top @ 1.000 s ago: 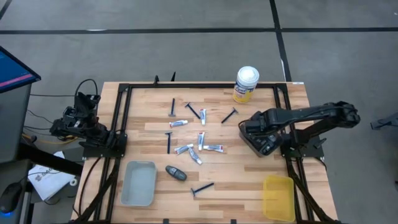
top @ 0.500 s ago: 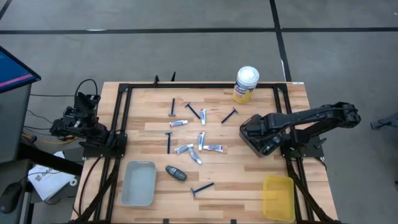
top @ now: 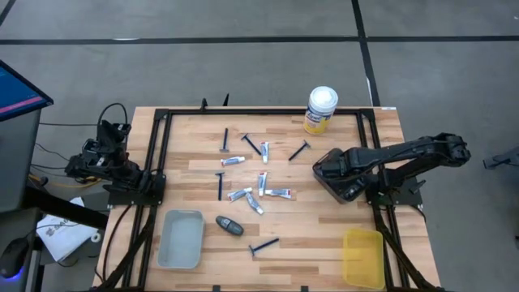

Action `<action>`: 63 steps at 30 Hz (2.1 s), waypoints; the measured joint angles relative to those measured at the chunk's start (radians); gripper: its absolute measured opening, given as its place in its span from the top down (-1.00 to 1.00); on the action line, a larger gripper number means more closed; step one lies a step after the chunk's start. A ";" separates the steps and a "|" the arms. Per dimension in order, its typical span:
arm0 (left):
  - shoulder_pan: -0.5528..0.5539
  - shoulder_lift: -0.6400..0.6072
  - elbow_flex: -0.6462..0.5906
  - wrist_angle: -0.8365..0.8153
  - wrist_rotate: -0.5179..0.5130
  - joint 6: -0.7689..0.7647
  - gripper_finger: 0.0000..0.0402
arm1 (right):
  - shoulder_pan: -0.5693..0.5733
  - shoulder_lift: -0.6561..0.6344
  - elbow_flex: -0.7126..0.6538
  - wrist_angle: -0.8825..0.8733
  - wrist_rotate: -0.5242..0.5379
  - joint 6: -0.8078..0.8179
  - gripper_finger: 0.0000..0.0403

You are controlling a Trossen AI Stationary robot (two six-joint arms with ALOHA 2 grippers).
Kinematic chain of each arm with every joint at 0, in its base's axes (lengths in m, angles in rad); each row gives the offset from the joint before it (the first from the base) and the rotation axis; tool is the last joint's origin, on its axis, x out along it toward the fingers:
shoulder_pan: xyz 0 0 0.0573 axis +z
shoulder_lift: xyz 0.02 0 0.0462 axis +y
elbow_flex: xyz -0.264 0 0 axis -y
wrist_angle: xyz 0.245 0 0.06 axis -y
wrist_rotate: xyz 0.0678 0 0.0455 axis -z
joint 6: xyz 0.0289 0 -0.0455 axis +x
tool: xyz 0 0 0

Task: Pick & Place Travel size toiletries
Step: Put the gray deodorant into the black bin

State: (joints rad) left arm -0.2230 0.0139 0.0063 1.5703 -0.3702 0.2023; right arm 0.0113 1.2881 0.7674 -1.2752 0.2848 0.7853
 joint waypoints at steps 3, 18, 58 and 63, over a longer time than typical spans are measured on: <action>0.000 0.000 0.000 0.000 0.000 0.000 0.54 | 0.000 0.000 0.061 0.005 0.004 -0.010 -0.53; 0.000 0.000 0.000 -0.006 0.000 -0.001 0.54 | 0.008 0.042 0.459 0.322 0.008 -0.112 -0.50; -0.088 1.118 0.586 -1.748 0.496 -0.206 -0.61 | 0.126 -0.013 0.807 0.438 -0.029 -0.351 -0.50; -0.119 1.286 0.591 -1.602 0.506 -0.210 -0.60 | 0.126 -0.013 0.807 0.428 -0.077 -0.356 -0.50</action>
State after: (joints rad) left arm -0.3421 1.2998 0.5977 -0.0317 0.1363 -0.0072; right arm 0.1371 1.2747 1.5749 -0.8469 0.2082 0.4296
